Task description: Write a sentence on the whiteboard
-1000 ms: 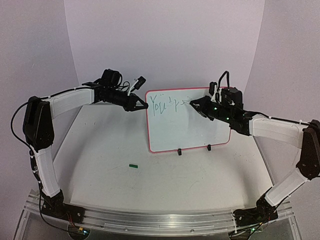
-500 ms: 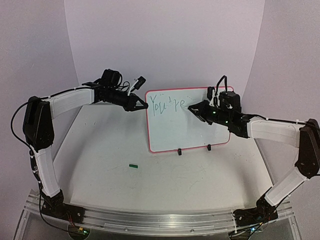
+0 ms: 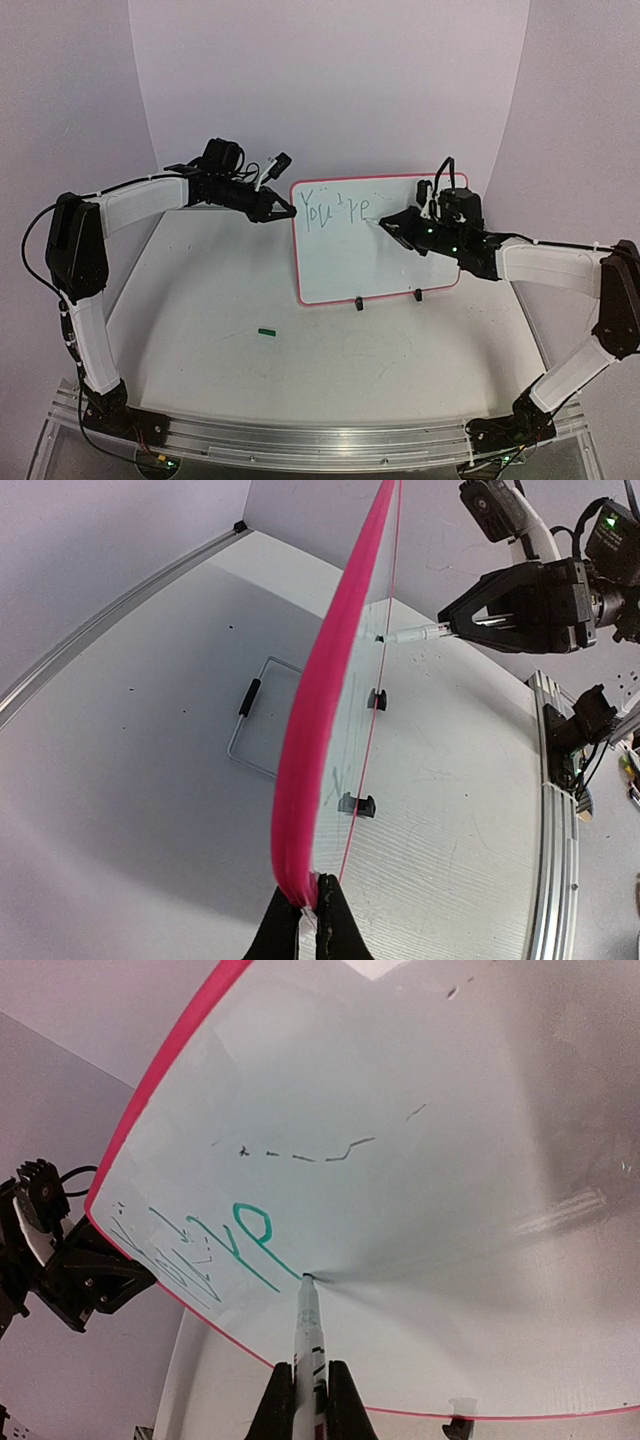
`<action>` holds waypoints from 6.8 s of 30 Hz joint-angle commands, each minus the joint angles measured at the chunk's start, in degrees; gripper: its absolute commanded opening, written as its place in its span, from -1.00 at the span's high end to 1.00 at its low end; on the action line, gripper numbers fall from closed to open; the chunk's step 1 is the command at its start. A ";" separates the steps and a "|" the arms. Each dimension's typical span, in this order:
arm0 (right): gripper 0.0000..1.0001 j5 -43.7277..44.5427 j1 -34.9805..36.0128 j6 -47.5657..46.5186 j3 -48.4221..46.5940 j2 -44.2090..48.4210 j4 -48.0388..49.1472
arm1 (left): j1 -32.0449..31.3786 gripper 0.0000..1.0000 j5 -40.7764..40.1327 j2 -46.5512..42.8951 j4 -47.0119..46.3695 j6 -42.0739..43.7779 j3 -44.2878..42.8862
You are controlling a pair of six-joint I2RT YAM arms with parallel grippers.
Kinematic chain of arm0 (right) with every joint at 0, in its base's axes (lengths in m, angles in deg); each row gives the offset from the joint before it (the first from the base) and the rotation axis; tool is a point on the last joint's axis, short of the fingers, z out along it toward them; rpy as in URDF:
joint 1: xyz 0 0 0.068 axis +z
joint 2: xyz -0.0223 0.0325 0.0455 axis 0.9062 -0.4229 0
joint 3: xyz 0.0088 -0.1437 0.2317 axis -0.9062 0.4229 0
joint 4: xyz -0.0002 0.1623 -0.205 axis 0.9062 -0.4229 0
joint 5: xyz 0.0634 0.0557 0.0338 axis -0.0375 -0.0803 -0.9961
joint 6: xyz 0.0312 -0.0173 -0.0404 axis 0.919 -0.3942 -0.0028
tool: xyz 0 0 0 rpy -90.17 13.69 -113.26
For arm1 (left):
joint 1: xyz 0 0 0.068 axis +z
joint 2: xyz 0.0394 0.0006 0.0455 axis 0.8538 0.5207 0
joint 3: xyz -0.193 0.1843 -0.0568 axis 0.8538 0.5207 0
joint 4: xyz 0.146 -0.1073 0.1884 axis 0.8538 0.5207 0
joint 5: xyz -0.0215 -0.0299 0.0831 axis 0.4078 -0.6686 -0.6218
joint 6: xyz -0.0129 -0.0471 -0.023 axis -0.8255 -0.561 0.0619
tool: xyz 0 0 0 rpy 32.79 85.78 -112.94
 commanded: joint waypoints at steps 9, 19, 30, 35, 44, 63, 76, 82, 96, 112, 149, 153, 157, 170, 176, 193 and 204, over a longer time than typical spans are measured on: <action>1.00 1.93 -0.49 -3.00 0.61 8.49 0.28 | -1.74 1.00 -2.60 -0.20 3.91 3.30 0.23; 1.00 -6.24 -2.01 -7.09 1.94 13.01 -3.82 | -1.81 1.00 -2.89 -0.67 5.32 4.17 -0.71; 1.00 -19.81 -8.41 -10.57 3.57 12.88 -4.27 | -1.73 1.00 -3.35 -0.07 6.91 4.27 -2.23; 1.00 -23.42 -11.50 -11.67 3.49 11.89 -4.25 | -1.74 1.00 -3.84 0.23 7.10 4.19 -2.32; 1.00 -21.00 -12.23 -13.54 2.01 10.55 -4.17 | -1.73 1.00 -3.97 0.76 7.55 4.33 -2.72; 1.00 -14.54 -12.29 -11.60 -1.36 5.54 -0.87 | -1.70 1.00 -4.71 1.41 9.75 5.71 -4.03; 1.00 -14.48 -12.32 -11.43 -3.59 2.03 -0.76 | -1.72 1.00 -4.82 1.29 10.13 5.94 -4.28; 1.00 -17.19 -12.34 -11.95 -3.80 0.47 -1.45 | -1.70 1.00 -4.73 1.40 10.05 5.93 -4.58; 1.00 -14.10 -12.30 -12.00 -0.78 3.81 -3.75 | -1.71 1.00 -4.64 1.53 10.11 6.13 -4.64; 1.00 -17.48 -12.35 -12.47 -2.22 8.33 -4.59 | -1.73 1.00 -4.50 0.88 10.13 6.25 -4.19; 1.00 -16.33 -14.35 -10.27 -1.49 3.14 -5.03 | -1.70 1.00 -4.29 0.99 10.05 6.14 -4.07; 1.00 -16.50 -14.35 -10.10 0.06 3.46 -5.03 | -1.70 1.00 -4.15 1.15 10.10 6.16 -4.16; 1.00 -16.09 -14.36 -9.95 -0.46 3.89 -4.98 | -1.70 1.00 -4.11 1.35 10.03 6.06 -4.17; 1.00 -14.42 -14.35 -8.09 -3.86 4.79 -2.17 | -1.72 1.00 -4.02 1.42 9.94 5.82 -4.16; 1.00 -13.26 -14.33 -8.05 -3.32 4.50 -2.05 | -1.70 1.00 -4.02 1.43 9.93 5.88 -4.20; 1.00 -12.81 -14.37 -7.52 -0.22 5.05 -2.65 | -1.73 1.00 -3.94 1.50 9.87 6.14 -3.91; 1.00 -12.91 -14.33 -7.98 2.52 5.81 -4.21 | -1.70 1.00 -3.94 1.60 9.87 6.01 -4.00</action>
